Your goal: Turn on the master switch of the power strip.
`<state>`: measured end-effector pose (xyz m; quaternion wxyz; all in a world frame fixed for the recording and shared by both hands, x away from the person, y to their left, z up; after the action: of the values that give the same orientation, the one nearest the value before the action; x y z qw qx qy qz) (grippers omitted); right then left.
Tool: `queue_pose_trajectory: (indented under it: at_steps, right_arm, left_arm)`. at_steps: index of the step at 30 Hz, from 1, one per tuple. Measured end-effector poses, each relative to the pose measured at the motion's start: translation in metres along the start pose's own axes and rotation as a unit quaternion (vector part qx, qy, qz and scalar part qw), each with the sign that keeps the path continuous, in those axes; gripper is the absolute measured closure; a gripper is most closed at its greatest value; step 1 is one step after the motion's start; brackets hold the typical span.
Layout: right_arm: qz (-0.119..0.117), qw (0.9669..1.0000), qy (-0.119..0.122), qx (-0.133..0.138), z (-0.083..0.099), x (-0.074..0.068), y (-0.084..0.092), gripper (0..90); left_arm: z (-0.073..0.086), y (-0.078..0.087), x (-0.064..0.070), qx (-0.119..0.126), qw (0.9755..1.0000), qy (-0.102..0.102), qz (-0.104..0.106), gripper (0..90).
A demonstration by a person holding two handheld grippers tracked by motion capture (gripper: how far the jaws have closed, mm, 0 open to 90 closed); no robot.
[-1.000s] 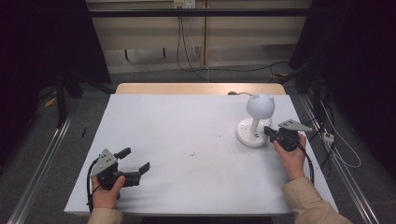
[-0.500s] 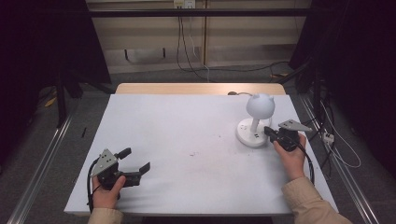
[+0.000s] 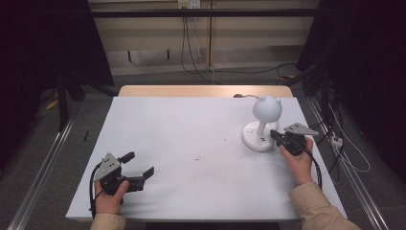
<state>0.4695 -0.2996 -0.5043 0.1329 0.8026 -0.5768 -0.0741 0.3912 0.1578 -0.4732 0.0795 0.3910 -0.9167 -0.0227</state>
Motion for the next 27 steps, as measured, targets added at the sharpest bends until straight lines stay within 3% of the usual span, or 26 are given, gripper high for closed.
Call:
queue_pose_trajectory:
  at_steps: [8, 24, 27]
  right_arm:
    - [0.002, 1.0000, 0.002, 0.000, 0.0004, 0.0006, -0.0016, 90.0]
    - [-0.008, 0.9998, -0.019, 0.002, 0.0014, -0.0006, -0.0024, 90.0]
    - [-0.006, 0.9999, -0.008, -0.001, 0.0012, -0.0023, -0.0026, 90.0]
  left_arm:
    - [-0.0004, 0.0002, 0.0002, 0.001, 1.0000, 0.000, -0.001, 4.5]
    - [-0.0010, 0.0010, -0.0003, 0.003, 1.0000, 0.000, -0.002, 4.5]
    - [-0.0013, 0.0011, -0.0001, 0.003, 1.0000, -0.001, -0.002, 4.5]
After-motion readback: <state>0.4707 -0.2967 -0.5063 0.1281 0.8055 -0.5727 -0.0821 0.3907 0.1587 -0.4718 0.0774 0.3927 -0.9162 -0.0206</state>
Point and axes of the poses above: each handheld gripper's, and its own axes: y roughly backward along the jaws, z roughly out of its underside, x roughly to its right, the point moved 10 cm from there along -y, roughly forward along the jaws, and after that the axes turned 11 degrees about x, right-handed, at the moved point
